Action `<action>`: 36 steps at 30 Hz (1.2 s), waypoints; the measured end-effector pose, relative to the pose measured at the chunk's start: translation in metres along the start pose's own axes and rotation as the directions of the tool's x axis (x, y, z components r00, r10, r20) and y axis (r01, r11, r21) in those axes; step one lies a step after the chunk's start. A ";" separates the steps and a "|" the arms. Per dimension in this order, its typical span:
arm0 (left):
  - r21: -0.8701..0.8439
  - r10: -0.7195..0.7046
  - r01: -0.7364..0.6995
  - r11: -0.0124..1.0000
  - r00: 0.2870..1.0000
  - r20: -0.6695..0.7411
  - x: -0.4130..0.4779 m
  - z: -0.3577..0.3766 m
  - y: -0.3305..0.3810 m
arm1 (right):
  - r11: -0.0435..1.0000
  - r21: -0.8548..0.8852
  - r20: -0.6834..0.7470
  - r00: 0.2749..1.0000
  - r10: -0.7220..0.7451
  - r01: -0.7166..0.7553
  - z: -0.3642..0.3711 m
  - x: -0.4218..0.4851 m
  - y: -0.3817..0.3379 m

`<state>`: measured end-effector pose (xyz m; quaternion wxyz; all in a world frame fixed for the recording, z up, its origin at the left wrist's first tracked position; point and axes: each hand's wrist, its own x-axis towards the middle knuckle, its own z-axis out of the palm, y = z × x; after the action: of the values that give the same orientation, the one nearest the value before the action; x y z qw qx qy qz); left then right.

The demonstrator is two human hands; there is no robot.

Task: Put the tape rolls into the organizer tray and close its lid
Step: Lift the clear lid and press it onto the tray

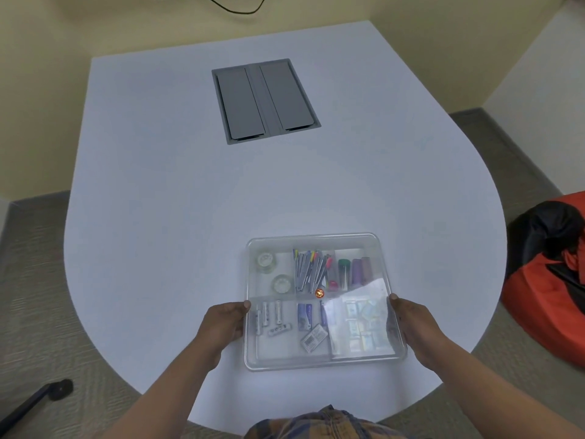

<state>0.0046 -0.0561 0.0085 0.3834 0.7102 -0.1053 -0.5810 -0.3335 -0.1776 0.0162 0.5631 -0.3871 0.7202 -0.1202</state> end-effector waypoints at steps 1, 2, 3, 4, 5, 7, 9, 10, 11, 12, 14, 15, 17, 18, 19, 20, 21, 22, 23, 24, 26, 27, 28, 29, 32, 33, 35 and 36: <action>0.016 0.003 -0.003 1.000 1.000 -0.008 0.002 0.001 0.001 | 1.000 0.004 0.007 1.000 -0.002 0.002 0.000 0.001 0.000; 0.033 0.002 -0.002 0.999 1.000 -0.017 0.003 0.003 0.002 | 1.000 0.006 0.013 1.000 -0.001 0.001 0.000 0.002 -0.001; 0.055 -0.001 0.002 0.998 1.000 -0.026 0.005 0.003 0.003 | 1.000 0.010 0.021 1.000 0.000 -0.001 -0.001 0.003 -0.002; 0.083 0.000 0.002 0.997 1.000 -0.029 0.007 0.003 0.005 | 1.000 0.014 0.035 0.999 0.005 -0.006 -0.003 0.006 -0.004; 0.128 0.004 -0.001 0.992 1.000 -0.026 0.008 0.002 0.007 | 1.000 0.021 0.061 0.998 0.017 -0.018 -0.005 0.008 -0.007; 0.265 0.049 -0.046 0.963 0.999 -0.006 0.011 -0.002 0.015 | 0.999 -0.008 0.132 0.991 0.034 -0.033 -0.012 0.013 -0.014; 0.561 0.147 -0.120 0.819 0.989 -0.002 0.017 -0.005 0.029 | 0.973 -0.219 0.130 0.991 -0.040 0.068 -0.018 0.019 -0.024; 0.717 0.210 -0.155 0.680 0.978 0.012 0.020 -0.006 0.035 | 0.905 -0.392 0.117 0.985 -0.129 0.166 -0.022 0.022 -0.030; 0.811 0.274 -0.198 0.551 0.961 0.048 0.021 -0.006 0.042 | 0.799 -0.537 0.138 0.963 -0.232 0.269 -0.024 0.024 -0.036; 0.851 0.322 -0.257 0.459 0.940 0.111 0.021 -0.006 0.049 | 0.691 -0.624 0.187 0.928 -0.322 0.365 -0.026 0.024 -0.043; 0.878 0.326 -0.356 0.320 0.911 0.251 0.022 -0.003 0.060 | 0.521 -0.689 0.314 0.855 -0.411 0.504 -0.026 0.026 -0.057; 0.901 0.295 -0.369 0.229 0.908 0.297 0.023 -0.001 0.065 | 0.447 -0.710 0.368 0.828 -0.424 0.545 -0.024 0.027 -0.063; 0.935 0.245 -0.353 0.021 0.909 0.337 0.025 0.003 0.074 | 0.300 -0.767 0.437 0.805 -0.402 0.567 -0.020 0.032 -0.072; 0.937 0.232 -0.344 -0.065 0.908 0.349 0.026 0.005 0.078 | 0.231 -0.794 0.463 0.806 -0.368 0.562 -0.019 0.034 -0.077; 0.932 0.219 -0.338 -0.131 0.907 0.359 0.026 0.007 0.081 | 0.172 -0.813 0.489 0.813 -0.315 0.556 -0.018 0.036 -0.081; 0.926 0.205 -0.334 -0.177 0.907 0.367 0.026 0.008 0.083 | 0.136 -0.823 0.511 0.823 -0.249 0.552 -0.017 0.037 -0.085; 0.920 0.188 -0.333 -0.205 0.910 0.371 0.026 0.009 0.084 | 0.125 -0.827 0.524 0.832 -0.183 0.549 -0.017 0.038 -0.090; 0.917 0.172 -0.332 -0.222 0.912 0.372 0.025 0.009 0.084 | 0.115 -0.830 0.531 0.837 -0.134 0.545 -0.016 0.039 -0.094; 0.914 0.160 -0.329 -0.237 0.915 0.371 0.025 0.008 0.083 | 0.090 -0.836 0.533 0.840 -0.102 0.542 -0.016 0.040 -0.098; 0.912 0.152 -0.324 -0.253 0.917 0.368 0.025 0.009 0.082 | 0.054 -0.841 0.533 0.842 -0.078 0.538 -0.016 0.040 -0.102; 0.910 0.155 -0.307 -0.278 0.921 0.358 0.026 0.011 0.082 | -0.011 -0.845 0.534 0.844 -0.045 0.534 -0.015 0.042 -0.107; 0.909 0.165 -0.299 -0.289 0.920 0.355 0.027 0.013 0.083 | -0.034 -0.846 0.533 0.845 -0.046 0.532 -0.015 0.043 -0.107; 0.908 0.176 -0.291 -0.300 0.919 0.353 0.029 0.015 0.086 | -0.046 -0.847 0.532 0.845 -0.059 0.530 -0.014 0.044 -0.108; 0.908 0.183 -0.283 -0.308 0.919 0.349 0.031 0.016 0.090 | -0.051 -0.848 0.530 0.845 -0.078 0.527 -0.013 0.045 -0.108; 0.914 0.212 -0.258 -0.313 0.919 0.332 0.035 0.021 0.104 | -0.039 -0.855 0.516 0.839 -0.174 0.518 -0.009 0.043 -0.102; 0.914 0.222 -0.254 -0.316 0.917 0.331 0.036 0.021 0.108 | -0.031 -0.857 0.507 0.834 -0.218 0.514 -0.008 0.042 -0.099; 0.907 0.235 -0.259 -0.333 0.908 0.346 0.036 0.021 0.109 | -0.013 -0.857 0.497 0.821 -0.281 0.515 -0.008 0.040 -0.092; 0.901 0.237 -0.271 -0.340 0.902 0.361 0.034 0.020 0.107 | -0.003 -0.851 0.502 0.813 -0.296 0.525 -0.008 0.038 -0.087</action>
<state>0.0286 -0.1577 0.0539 -0.2122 0.6806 -0.6794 -0.1739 -0.3070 -0.2644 0.0448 0.1739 -0.8558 0.4185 0.2495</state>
